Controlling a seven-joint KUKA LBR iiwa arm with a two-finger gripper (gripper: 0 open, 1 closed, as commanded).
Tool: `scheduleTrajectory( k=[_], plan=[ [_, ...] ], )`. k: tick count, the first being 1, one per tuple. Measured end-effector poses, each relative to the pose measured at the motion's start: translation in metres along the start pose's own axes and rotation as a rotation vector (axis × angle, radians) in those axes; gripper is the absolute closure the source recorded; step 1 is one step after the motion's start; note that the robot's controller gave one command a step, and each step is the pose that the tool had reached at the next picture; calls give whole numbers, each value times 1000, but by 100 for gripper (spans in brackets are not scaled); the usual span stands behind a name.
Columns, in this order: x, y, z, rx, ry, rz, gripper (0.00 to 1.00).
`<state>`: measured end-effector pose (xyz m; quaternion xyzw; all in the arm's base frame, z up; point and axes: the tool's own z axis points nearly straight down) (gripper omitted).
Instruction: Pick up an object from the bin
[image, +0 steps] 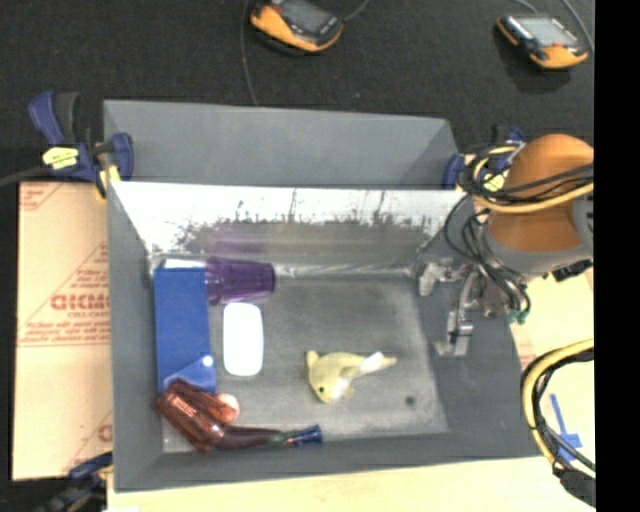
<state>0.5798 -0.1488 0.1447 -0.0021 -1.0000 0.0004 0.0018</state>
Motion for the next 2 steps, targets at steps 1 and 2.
scheduleTrajectory(
  k=[1,2],
  plan=[
    [-1,1,-5,1,-7,-3,0],
    [12,41,-19,0,-5,74,0]
  ],
)
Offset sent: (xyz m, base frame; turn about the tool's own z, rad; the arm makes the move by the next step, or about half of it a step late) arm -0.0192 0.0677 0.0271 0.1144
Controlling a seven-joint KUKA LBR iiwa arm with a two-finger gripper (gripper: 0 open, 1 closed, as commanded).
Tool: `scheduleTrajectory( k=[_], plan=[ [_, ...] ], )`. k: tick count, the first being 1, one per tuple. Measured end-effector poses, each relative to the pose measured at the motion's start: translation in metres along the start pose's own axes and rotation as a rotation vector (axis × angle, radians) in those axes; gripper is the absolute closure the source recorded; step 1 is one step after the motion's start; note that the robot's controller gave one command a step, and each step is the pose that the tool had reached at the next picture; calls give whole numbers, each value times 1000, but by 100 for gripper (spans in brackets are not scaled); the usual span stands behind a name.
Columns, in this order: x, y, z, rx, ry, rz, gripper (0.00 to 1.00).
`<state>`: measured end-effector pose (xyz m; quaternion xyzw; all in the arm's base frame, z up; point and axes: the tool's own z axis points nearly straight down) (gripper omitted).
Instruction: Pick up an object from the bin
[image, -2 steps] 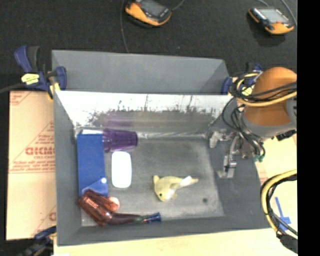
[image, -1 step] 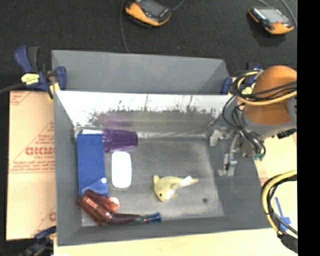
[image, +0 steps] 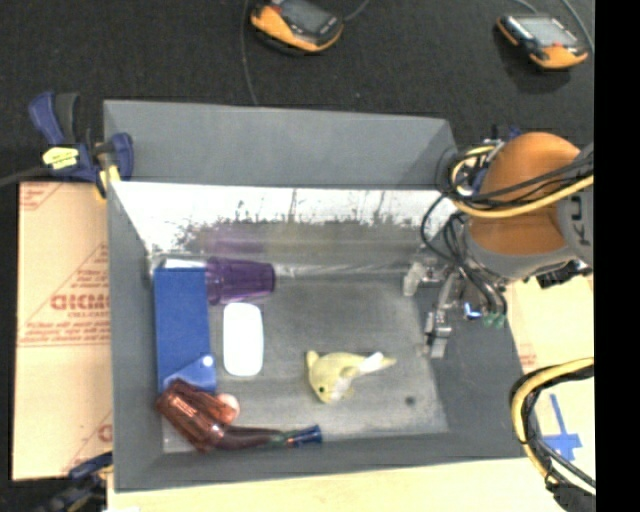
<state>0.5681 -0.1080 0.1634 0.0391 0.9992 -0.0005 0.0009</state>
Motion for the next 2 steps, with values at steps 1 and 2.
scheduleTrajectory(
  k=[1,2],
  plan=[
    [-6,9,-51,2,-1,-165,0],
    [33,33,-4,-1,-4,-315,0]
  ],
)
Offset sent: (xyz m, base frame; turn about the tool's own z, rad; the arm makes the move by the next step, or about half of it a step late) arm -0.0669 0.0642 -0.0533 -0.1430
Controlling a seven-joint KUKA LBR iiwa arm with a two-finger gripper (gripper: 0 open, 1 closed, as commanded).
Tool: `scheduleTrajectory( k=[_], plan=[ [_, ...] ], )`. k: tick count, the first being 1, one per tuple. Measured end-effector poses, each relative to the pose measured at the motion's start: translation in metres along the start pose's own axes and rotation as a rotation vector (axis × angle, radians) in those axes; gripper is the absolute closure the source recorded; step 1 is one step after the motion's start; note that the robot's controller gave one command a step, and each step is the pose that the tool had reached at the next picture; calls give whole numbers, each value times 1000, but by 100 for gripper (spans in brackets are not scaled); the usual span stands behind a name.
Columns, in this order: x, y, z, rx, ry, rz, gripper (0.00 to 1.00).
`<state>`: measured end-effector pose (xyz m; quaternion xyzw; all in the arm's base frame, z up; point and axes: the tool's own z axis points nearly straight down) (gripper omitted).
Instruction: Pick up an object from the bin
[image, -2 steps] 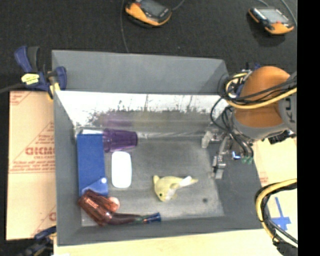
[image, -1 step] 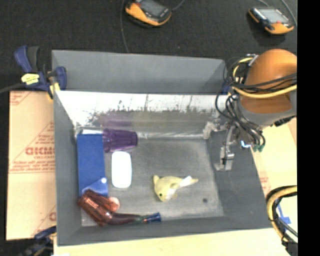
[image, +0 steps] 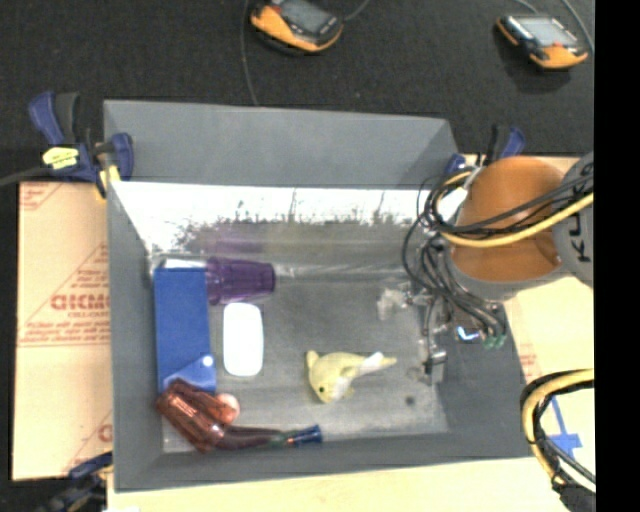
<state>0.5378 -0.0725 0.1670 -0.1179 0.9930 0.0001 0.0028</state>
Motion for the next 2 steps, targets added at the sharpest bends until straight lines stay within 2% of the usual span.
scheduleTrajectory(
  k=[1,2],
  plan=[
    [5,26,9,3,-6,165,0],
    [5,76,44,0,1,99,0]
  ],
)
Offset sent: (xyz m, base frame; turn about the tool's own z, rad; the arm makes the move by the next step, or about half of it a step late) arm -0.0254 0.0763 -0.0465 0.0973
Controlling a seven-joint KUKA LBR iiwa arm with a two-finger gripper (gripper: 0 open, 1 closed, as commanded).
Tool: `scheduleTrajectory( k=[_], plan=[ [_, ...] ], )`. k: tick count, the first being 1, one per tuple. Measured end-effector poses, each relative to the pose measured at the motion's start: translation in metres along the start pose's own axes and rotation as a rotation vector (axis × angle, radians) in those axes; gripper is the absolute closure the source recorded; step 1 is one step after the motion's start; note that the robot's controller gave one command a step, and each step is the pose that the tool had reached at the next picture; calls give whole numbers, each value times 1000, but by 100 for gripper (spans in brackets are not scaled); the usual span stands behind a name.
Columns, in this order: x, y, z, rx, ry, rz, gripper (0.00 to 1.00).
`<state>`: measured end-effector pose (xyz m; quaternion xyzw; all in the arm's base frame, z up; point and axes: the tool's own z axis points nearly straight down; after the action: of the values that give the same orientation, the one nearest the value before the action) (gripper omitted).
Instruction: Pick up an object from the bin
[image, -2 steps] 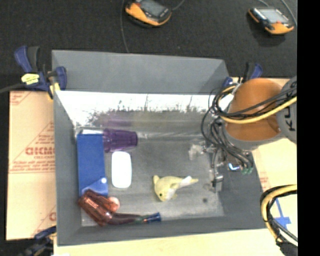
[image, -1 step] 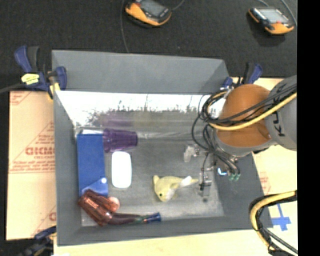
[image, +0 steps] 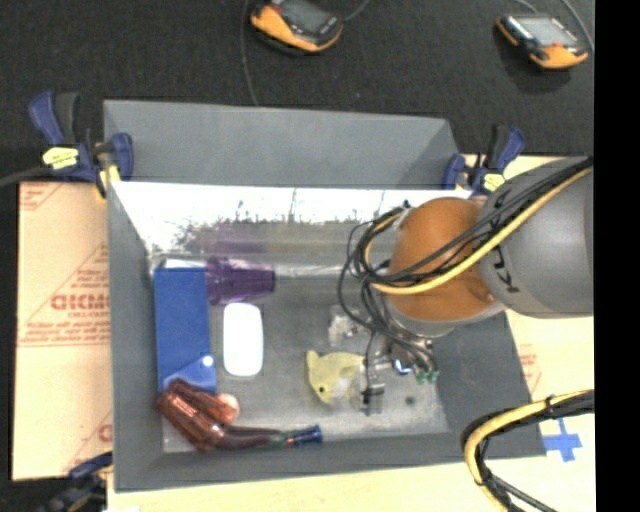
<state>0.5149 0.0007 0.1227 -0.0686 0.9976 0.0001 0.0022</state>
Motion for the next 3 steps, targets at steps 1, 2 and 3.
scheduleTrajectory(
  k=[1,2,3],
  plan=[
    [-1,-29,33,7,-16,92,100],
    [-1,-29,33,7,-16,92,100],
    [3,-26,-21,5,-10,101,100]
  ],
)
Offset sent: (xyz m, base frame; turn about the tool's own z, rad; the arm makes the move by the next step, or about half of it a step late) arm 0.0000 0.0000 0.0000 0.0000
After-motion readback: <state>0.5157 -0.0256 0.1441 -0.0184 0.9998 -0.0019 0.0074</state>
